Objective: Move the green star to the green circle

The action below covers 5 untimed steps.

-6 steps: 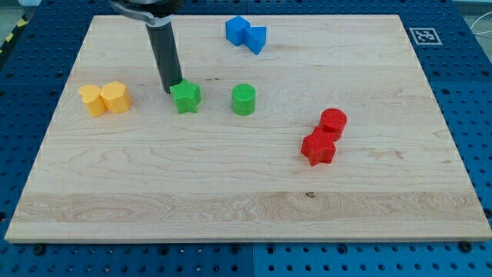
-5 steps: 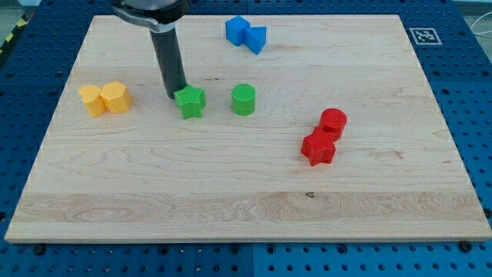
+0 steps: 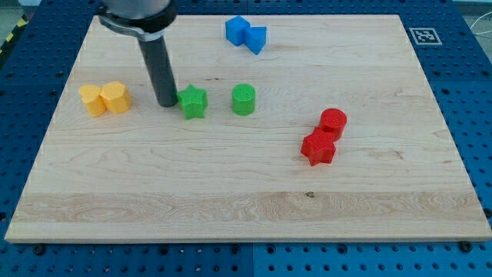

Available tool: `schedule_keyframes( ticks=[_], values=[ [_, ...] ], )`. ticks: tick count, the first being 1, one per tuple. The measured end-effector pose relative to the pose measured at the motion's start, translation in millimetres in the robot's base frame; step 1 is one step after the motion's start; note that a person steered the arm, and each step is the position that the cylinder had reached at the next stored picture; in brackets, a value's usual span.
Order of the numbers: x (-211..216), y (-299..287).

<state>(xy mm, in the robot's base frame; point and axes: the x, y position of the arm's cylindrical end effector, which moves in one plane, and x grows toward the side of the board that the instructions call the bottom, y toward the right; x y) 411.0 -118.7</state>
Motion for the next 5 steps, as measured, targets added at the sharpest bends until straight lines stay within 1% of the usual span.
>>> schedule_keyframes(
  ticks=[3,4,5],
  values=[
    [1,54],
    [7,54],
    [22,46]
  ],
)
